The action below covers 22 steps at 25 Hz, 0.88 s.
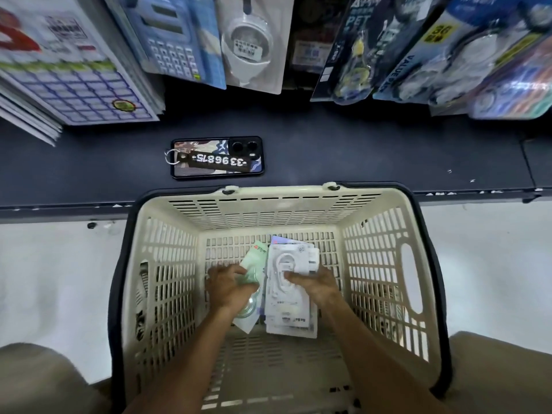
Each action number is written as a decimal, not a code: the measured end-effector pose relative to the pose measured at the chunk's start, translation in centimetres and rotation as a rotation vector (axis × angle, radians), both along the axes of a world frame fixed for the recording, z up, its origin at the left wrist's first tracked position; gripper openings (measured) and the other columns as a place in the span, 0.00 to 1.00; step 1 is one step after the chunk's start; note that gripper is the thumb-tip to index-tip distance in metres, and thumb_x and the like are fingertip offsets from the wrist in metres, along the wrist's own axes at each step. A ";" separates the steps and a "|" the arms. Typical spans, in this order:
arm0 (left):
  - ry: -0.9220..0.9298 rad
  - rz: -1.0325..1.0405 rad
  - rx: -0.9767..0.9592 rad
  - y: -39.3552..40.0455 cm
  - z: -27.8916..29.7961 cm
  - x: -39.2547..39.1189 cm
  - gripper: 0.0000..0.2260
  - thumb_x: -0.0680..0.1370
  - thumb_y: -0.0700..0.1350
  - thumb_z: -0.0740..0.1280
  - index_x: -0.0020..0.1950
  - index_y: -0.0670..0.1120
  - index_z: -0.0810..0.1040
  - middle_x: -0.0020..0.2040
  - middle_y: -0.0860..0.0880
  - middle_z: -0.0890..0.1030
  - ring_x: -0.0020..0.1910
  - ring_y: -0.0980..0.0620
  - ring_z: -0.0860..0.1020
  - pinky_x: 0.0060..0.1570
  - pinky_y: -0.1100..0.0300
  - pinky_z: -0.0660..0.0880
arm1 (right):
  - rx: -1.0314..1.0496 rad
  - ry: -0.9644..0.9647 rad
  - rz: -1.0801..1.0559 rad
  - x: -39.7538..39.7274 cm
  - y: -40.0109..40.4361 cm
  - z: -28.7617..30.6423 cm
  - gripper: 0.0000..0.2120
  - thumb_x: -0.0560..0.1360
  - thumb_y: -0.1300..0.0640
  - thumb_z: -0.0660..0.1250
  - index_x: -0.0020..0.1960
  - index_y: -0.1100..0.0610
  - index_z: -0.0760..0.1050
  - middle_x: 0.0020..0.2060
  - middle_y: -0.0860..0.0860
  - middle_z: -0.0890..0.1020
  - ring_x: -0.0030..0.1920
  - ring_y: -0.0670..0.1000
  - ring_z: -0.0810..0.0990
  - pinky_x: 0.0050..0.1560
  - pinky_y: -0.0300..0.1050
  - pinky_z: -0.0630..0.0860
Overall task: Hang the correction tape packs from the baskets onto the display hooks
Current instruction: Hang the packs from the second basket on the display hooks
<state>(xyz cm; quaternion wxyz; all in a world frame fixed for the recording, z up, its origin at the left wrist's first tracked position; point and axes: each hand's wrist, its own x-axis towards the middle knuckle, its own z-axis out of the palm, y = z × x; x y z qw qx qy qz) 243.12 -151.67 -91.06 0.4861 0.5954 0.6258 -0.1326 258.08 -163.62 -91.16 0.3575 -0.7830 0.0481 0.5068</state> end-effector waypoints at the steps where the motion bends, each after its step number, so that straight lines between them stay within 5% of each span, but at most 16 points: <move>1: 0.021 -0.067 0.024 -0.5 0.1 0.2 0.13 0.72 0.48 0.77 0.54 0.51 0.80 0.68 0.46 0.69 0.66 0.43 0.72 0.62 0.57 0.71 | 0.007 0.008 0.039 -0.7 0.1 0.0 0.18 0.65 0.60 0.83 0.52 0.54 0.82 0.48 0.53 0.88 0.42 0.45 0.87 0.35 0.32 0.80; 4: 0.016 -0.067 0.076 -1.0 0.2 0.1 0.18 0.73 0.50 0.76 0.60 0.51 0.75 0.67 0.47 0.67 0.63 0.43 0.73 0.56 0.54 0.74 | -0.054 -0.065 0.034 -2.4 1.4 0.1 0.43 0.63 0.57 0.84 0.73 0.55 0.68 0.65 0.56 0.77 0.65 0.60 0.77 0.61 0.56 0.80; 7: -0.034 0.105 0.007 0.1 0.3 -0.4 0.24 0.72 0.47 0.77 0.65 0.49 0.73 0.62 0.48 0.76 0.50 0.48 0.79 0.42 0.58 0.76 | -0.203 -0.229 0.043 -3.1 2.4 0.0 0.51 0.65 0.49 0.82 0.79 0.53 0.56 0.75 0.54 0.62 0.75 0.62 0.63 0.72 0.64 0.69; 9: -0.017 0.022 -0.094 0.3 0.1 -0.6 0.19 0.72 0.46 0.77 0.61 0.50 0.77 0.53 0.51 0.82 0.44 0.52 0.81 0.44 0.57 0.78 | -0.197 -0.210 -0.011 -3.3 2.6 -0.2 0.53 0.65 0.49 0.82 0.79 0.53 0.54 0.78 0.54 0.57 0.78 0.63 0.59 0.74 0.65 0.65; 11: -0.072 0.022 -0.156 0.0 -0.2 -0.9 0.16 0.73 0.43 0.77 0.59 0.49 0.79 0.50 0.50 0.84 0.44 0.52 0.82 0.42 0.58 0.78 | -0.141 -0.159 -0.085 -3.1 2.2 -0.3 0.52 0.64 0.53 0.83 0.79 0.54 0.55 0.76 0.54 0.61 0.75 0.62 0.65 0.72 0.61 0.70; 13: -0.191 0.079 -0.215 0.1 -0.6 -1.6 0.13 0.73 0.39 0.77 0.55 0.49 0.80 0.52 0.49 0.86 0.44 0.52 0.83 0.40 0.59 0.77 | -0.041 -0.076 -0.197 -2.2 1.5 0.2 0.46 0.64 0.57 0.84 0.73 0.52 0.61 0.64 0.52 0.75 0.60 0.54 0.78 0.55 0.47 0.81; 15: -0.285 0.131 -0.300 0.4 -0.5 -2.5 0.13 0.74 0.38 0.77 0.53 0.51 0.81 0.52 0.48 0.87 0.45 0.50 0.86 0.41 0.57 0.80 | -0.003 -0.001 -0.178 -1.0 0.7 0.8 0.35 0.64 0.54 0.83 0.64 0.52 0.67 0.48 0.46 0.82 0.46 0.46 0.81 0.38 0.36 0.78; 19: -0.410 0.119 -0.478 0.6 -0.3 -3.2 0.16 0.75 0.38 0.76 0.60 0.51 0.81 0.54 0.47 0.88 0.51 0.47 0.87 0.48 0.50 0.83 | 0.109 0.212 -0.180 0.5 -0.8 1.3 0.24 0.66 0.52 0.82 0.59 0.52 0.80 0.48 0.54 0.88 0.49 0.59 0.87 0.52 0.58 0.83; 22: -0.480 0.107 -0.533 0.5 -0.1 -3.0 0.17 0.75 0.38 0.74 0.62 0.49 0.80 0.54 0.47 0.88 0.53 0.44 0.86 0.48 0.49 0.82 | 0.209 0.233 -0.204 0.7 -1.2 1.8 0.21 0.65 0.54 0.81 0.56 0.53 0.81 0.47 0.57 0.88 0.46 0.59 0.88 0.41 0.53 0.84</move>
